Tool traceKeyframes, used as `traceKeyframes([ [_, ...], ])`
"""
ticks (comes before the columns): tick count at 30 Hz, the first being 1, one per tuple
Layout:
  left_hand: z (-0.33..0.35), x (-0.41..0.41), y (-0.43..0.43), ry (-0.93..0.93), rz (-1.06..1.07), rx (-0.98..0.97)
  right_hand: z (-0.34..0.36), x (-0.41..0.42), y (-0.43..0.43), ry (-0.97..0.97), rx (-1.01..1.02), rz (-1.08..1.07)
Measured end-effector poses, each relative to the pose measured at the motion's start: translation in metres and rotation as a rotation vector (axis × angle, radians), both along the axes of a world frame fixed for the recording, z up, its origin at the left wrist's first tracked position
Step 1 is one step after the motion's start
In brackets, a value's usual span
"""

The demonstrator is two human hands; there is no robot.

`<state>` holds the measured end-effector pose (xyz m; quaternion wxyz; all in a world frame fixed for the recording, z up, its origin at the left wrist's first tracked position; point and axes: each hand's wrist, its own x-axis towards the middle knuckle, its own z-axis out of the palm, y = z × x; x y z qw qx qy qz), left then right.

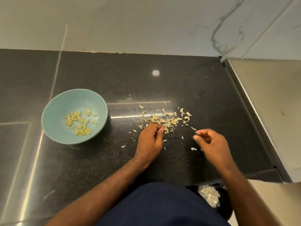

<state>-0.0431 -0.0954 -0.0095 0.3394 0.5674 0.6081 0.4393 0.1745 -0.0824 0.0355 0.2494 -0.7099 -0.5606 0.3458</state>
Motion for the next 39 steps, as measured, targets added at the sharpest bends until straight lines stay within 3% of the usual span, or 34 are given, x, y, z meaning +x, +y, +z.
traceKeyframes([
  [3, 0.001, -0.001, 0.000, -0.031, 0.022, -0.021, -0.004, 0.002, -0.009, -0.200, -0.156, 0.214],
  [6, 0.000, -0.001, 0.000, -0.031, 0.054, -0.021, -0.011, -0.010, -0.015, -0.277, -0.105, 0.245],
  [12, -0.002, 0.003, 0.001, 0.121, 0.084, -0.016, -0.019, -0.052, 0.000, 0.014, 0.050, 0.253],
  [15, -0.001, 0.003, 0.002, 0.146, 0.092, -0.011, -0.019, -0.062, 0.012, -0.015, 0.151, 0.223],
  [20, 0.002, 0.001, 0.001, 0.096, 0.170, 0.022, -0.023, -0.069, 0.019, -0.175, 0.156, 0.425],
  [28, 0.009, -0.003, -0.007, -0.015, 0.514, 0.094, -0.029, -0.058, 0.022, 0.103, 0.185, 0.241],
  [31, 0.009, -0.005, -0.017, 0.097, 0.504, 0.045, -0.022, -0.060, 0.033, -0.053, 0.160, 0.409],
  [34, 0.002, -0.005, -0.027, 0.336, 0.362, -0.054, -0.018, -0.067, 0.041, -0.162, 0.118, 0.597],
  [36, -0.002, -0.003, -0.027, 0.452, 0.315, -0.075, -0.017, -0.067, 0.044, -0.088, 0.128, 0.603],
  [39, -0.003, -0.003, -0.023, 0.448, 0.342, -0.072, -0.015, -0.063, 0.057, -0.018, 0.180, 0.489],
])
